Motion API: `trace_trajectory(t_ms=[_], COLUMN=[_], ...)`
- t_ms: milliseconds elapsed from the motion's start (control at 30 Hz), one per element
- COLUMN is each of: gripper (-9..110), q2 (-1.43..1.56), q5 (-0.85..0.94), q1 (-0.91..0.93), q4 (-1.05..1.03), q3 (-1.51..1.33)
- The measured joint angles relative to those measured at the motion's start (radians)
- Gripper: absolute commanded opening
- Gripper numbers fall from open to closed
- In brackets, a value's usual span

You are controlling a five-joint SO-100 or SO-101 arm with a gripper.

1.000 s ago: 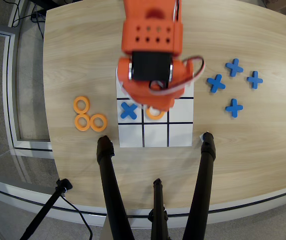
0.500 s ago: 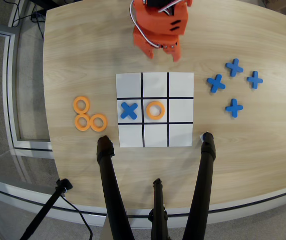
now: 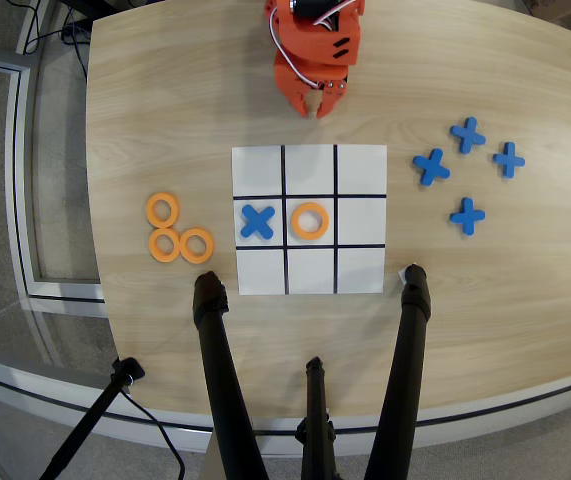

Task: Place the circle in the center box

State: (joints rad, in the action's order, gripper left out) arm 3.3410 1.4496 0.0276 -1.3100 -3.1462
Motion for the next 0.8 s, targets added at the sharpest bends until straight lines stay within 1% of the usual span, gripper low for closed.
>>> trace_trajectory(t_ms=[133, 233, 300, 400, 667, 800], gripper=[0, 0, 0, 0, 0, 0], q2=[0.011, 0.012, 0.020, 0.028, 0.032, 0.032], q5=[0.002, 0.069, 0.132, 0.179, 0.193, 0.193], q1=[0.074, 0.213, 0.360, 0.597, 1.232, 1.457], q4=[0.000, 0.000, 0.000, 0.000, 0.000, 0.000], q3=[0.000, 0.000, 0.000, 0.000, 0.000, 0.000])
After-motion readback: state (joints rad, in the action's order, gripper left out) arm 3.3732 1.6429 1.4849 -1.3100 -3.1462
